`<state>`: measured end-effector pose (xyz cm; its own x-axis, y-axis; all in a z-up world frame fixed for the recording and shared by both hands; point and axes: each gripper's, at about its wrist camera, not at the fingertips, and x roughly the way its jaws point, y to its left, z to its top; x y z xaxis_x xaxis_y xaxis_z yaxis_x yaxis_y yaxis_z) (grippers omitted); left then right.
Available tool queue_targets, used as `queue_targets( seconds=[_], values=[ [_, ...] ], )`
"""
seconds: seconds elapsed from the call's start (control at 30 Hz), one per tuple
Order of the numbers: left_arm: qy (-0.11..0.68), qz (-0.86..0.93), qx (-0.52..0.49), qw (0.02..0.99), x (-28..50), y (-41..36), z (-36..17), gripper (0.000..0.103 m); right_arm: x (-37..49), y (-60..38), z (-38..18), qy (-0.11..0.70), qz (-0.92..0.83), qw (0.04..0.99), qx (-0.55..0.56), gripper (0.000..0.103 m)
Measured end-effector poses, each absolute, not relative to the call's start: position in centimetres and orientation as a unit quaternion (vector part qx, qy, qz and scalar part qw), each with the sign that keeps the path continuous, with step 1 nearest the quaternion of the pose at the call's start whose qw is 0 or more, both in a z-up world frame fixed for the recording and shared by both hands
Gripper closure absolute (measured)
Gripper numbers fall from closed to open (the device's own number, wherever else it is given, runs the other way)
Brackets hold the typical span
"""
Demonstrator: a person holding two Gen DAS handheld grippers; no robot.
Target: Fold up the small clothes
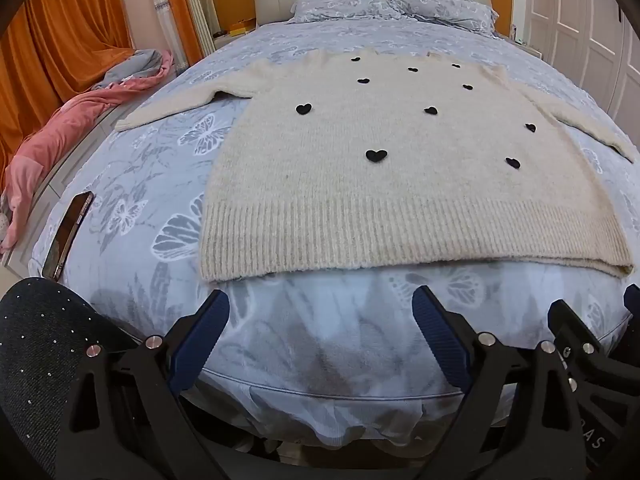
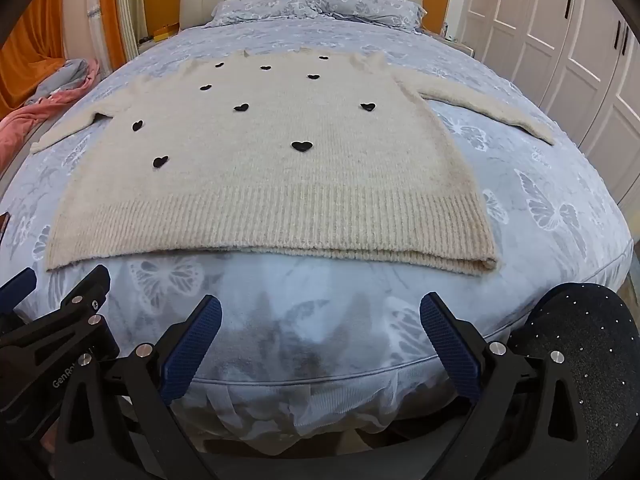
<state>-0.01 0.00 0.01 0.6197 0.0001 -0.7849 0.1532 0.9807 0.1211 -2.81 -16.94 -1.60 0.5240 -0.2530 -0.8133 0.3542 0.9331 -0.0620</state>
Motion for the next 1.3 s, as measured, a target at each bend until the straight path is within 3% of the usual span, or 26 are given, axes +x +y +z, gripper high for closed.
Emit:
queue_targets(
  seconds=[1.3],
  values=[
    [0.434,-0.045,0.086,0.895,-0.23,0.25,-0.06,0.013,-2.7,-16.77,-1.51,0.453,-0.176,0.872,0.054,0.005]
  ],
)
